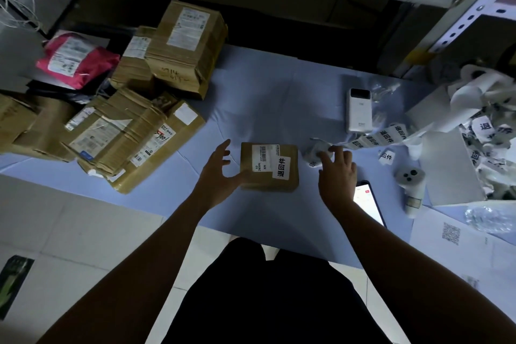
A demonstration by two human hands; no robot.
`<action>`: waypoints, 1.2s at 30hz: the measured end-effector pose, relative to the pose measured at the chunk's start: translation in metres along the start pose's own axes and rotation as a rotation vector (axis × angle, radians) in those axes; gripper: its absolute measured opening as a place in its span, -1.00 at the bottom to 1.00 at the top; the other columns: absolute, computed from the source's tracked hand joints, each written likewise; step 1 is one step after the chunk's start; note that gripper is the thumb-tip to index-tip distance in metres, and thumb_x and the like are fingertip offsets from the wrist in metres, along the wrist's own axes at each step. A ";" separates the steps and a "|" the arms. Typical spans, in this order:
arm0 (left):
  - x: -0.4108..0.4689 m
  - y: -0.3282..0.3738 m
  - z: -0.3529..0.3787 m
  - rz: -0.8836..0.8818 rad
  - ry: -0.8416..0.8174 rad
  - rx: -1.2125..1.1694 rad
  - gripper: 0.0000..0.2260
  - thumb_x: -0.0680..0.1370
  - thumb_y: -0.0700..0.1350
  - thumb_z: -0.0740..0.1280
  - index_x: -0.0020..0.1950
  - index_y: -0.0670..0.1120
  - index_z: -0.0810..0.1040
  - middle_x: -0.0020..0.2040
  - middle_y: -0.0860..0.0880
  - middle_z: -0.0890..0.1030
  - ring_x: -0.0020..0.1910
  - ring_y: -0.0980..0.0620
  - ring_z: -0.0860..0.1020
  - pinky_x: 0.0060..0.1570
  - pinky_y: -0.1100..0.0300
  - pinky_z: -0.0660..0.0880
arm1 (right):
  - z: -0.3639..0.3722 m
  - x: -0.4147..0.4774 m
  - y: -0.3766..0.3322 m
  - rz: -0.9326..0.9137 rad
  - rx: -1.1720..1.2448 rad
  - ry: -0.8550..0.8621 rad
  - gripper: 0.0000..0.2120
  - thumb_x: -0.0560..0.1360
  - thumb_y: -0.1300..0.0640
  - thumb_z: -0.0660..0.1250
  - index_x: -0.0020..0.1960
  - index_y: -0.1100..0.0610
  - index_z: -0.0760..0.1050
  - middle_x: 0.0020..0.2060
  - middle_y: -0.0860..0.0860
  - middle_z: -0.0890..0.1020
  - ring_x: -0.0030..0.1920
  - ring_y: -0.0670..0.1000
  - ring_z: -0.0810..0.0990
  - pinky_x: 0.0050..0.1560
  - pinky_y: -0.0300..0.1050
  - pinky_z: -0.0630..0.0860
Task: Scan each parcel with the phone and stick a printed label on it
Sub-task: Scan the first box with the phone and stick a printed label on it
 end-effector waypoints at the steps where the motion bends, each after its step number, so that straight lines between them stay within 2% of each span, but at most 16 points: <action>1: -0.002 0.001 -0.001 0.004 0.008 0.000 -0.07 0.27 0.29 0.52 0.55 0.18 0.18 0.42 0.01 0.41 0.33 0.02 0.46 0.15 -0.04 0.59 | 0.003 0.003 0.001 -0.010 -0.052 -0.022 -0.68 0.50 0.32 0.43 0.23 0.13 0.61 0.28 0.13 0.53 0.29 0.19 0.43 0.15 0.05 0.43; 3: -0.003 0.006 -0.003 0.026 0.029 0.005 -0.15 0.32 0.21 0.53 0.53 0.13 0.24 0.41 0.01 0.42 0.32 0.02 0.45 0.17 -0.03 0.56 | 0.004 0.007 0.007 0.007 -0.091 -0.035 -0.82 0.55 0.29 0.38 0.10 0.14 0.67 0.15 0.12 0.60 0.22 0.20 0.47 0.10 0.01 0.40; 5: -0.003 0.021 -0.005 0.102 0.061 0.048 -0.27 0.41 0.10 0.55 0.50 0.07 0.32 0.41 0.03 0.43 0.33 0.04 0.43 0.21 0.03 0.51 | -0.003 0.005 0.015 0.108 0.056 -0.003 -0.88 0.59 0.19 0.37 0.07 0.16 0.66 0.10 0.21 0.60 0.12 0.26 0.53 0.07 0.03 0.45; 7: -0.004 0.048 -0.005 0.238 0.119 0.143 -0.40 0.46 0.01 0.53 0.44 -0.01 0.41 0.35 0.00 0.48 0.31 0.03 0.44 0.24 0.07 0.48 | -0.011 0.003 0.020 0.212 0.311 0.024 -0.81 0.62 0.09 0.35 0.07 0.21 0.63 0.07 0.25 0.63 0.01 0.25 0.62 -0.01 0.00 0.56; 10: -0.010 0.092 0.012 0.399 0.142 0.263 -0.59 0.47 -0.06 0.51 0.28 -0.05 0.51 0.18 0.01 0.54 0.18 0.03 0.49 0.17 0.08 0.50 | -0.023 -0.006 0.021 0.439 0.946 0.025 -0.84 0.60 0.06 0.39 0.09 0.13 0.64 -0.08 -0.01 0.76 -0.13 -0.04 0.72 -0.27 -0.26 0.58; 11: -0.012 0.103 0.022 0.419 0.119 0.242 -0.65 0.48 -0.07 0.50 0.24 -0.04 0.54 0.12 0.04 0.54 0.12 0.06 0.50 0.12 0.14 0.49 | -0.025 -0.009 0.016 0.509 1.149 -0.003 -0.88 0.59 0.07 0.40 0.09 0.07 0.65 -0.15 -0.09 0.76 -0.13 -0.09 0.73 -0.28 -0.35 0.56; 13: -0.014 0.118 0.045 0.367 0.010 0.041 -0.69 0.50 -0.09 0.50 0.21 0.01 0.57 0.09 0.09 0.57 0.05 0.13 0.54 0.02 0.29 0.48 | -0.037 -0.011 0.005 0.531 1.333 -0.035 -0.94 0.60 0.06 0.40 0.05 -0.04 0.65 -0.18 -0.14 0.75 -0.16 -0.16 0.72 -0.27 -0.37 0.55; 15: -0.014 0.131 0.066 0.291 -0.093 -0.157 -0.67 0.50 -0.10 0.51 0.23 0.04 0.56 0.11 0.09 0.62 0.06 0.19 0.59 -0.03 0.36 0.53 | -0.051 -0.013 -0.004 0.491 1.394 -0.048 -0.94 0.60 0.05 0.39 0.01 -0.09 0.64 -0.18 -0.11 0.76 -0.26 -0.19 0.69 -0.32 -0.38 0.51; 17: -0.012 0.144 0.076 0.285 -0.119 -0.200 -0.73 0.52 -0.08 0.49 0.20 0.01 0.57 0.06 0.12 0.64 0.01 0.25 0.61 -0.08 0.38 0.53 | -0.061 -0.016 -0.007 0.465 1.422 -0.045 -0.93 0.61 0.04 0.38 0.03 -0.09 0.65 -0.17 -0.06 0.76 -0.30 -0.18 0.67 -0.32 -0.36 0.51; 20: -0.009 0.160 0.070 0.294 -0.072 -0.208 -0.77 0.52 -0.07 0.49 0.09 -0.11 0.55 0.05 -0.02 0.61 -0.06 0.16 0.62 -0.19 0.37 0.53 | -0.074 -0.021 -0.009 0.439 1.460 -0.058 -0.85 0.61 -0.03 0.37 0.12 -0.05 0.66 -0.10 0.03 0.76 -0.18 -0.06 0.67 -0.18 -0.20 0.54; 22: -0.008 0.165 0.062 0.242 -0.055 -0.310 -0.78 0.52 -0.05 0.50 0.07 -0.02 0.52 0.13 -0.07 0.59 -0.02 0.03 0.64 -0.22 0.36 0.55 | -0.086 -0.022 -0.014 0.356 1.519 -0.072 -0.84 0.58 -0.03 0.40 0.14 -0.05 0.65 -0.04 0.04 0.75 -0.07 -0.01 0.70 -0.07 -0.15 0.55; 25: -0.007 0.177 0.048 0.220 -0.024 -0.364 -0.93 0.57 -0.01 0.43 -0.03 0.02 0.60 -0.06 -0.06 0.68 -0.19 -0.09 0.66 -0.33 0.26 0.56 | -0.102 -0.026 -0.032 0.168 1.612 -0.139 -0.72 0.52 0.22 0.48 0.18 -0.04 0.62 0.02 0.09 0.75 0.06 0.02 0.73 0.01 -0.24 0.60; 28: -0.009 0.192 0.042 0.223 -0.059 -0.425 -0.86 0.60 -0.02 0.39 -0.07 -0.04 0.68 -0.20 -0.04 0.72 -0.27 -0.13 0.68 -0.33 0.08 0.57 | -0.107 -0.029 -0.035 0.142 1.529 -0.078 -0.78 0.50 0.34 0.47 0.11 0.14 0.64 -0.07 0.06 0.76 -0.01 -0.01 0.74 -0.04 -0.30 0.61; 31: -0.011 0.199 0.037 0.220 -0.071 -0.457 -0.94 0.55 -0.06 0.46 0.01 0.02 0.65 -0.18 0.11 0.72 -0.27 0.07 0.70 -0.39 0.24 0.59 | -0.112 -0.028 -0.036 0.162 1.575 -0.026 -0.81 0.53 0.37 0.42 0.02 0.10 0.67 -0.06 0.01 0.76 0.00 -0.03 0.74 -0.03 -0.29 0.62; 34: -0.010 0.194 0.028 0.201 -0.047 -0.468 -0.63 0.49 -0.10 0.52 0.21 0.17 0.52 -0.17 0.11 0.72 -0.23 0.10 0.71 -0.37 0.23 0.61 | -0.117 -0.025 -0.036 0.135 1.586 -0.024 -0.74 0.56 0.36 0.38 0.05 0.03 0.67 -0.03 0.00 0.75 0.05 -0.03 0.73 0.01 -0.27 0.62; 36: -0.010 0.194 0.023 0.215 -0.037 -0.480 -0.64 0.50 -0.15 0.51 0.18 0.18 0.54 -0.12 0.01 0.72 -0.16 0.02 0.72 -0.32 0.15 0.65 | -0.118 -0.024 -0.038 0.107 1.573 -0.042 -0.76 0.55 0.36 0.40 0.15 0.11 0.63 0.02 0.05 0.75 0.08 0.02 0.72 0.04 -0.19 0.63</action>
Point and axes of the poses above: each hand's wrist, its own x-axis towards the middle knuckle, its own z-axis out of the palm, y = z × x, the point moved 10 cm from there along x, towards the middle knuckle
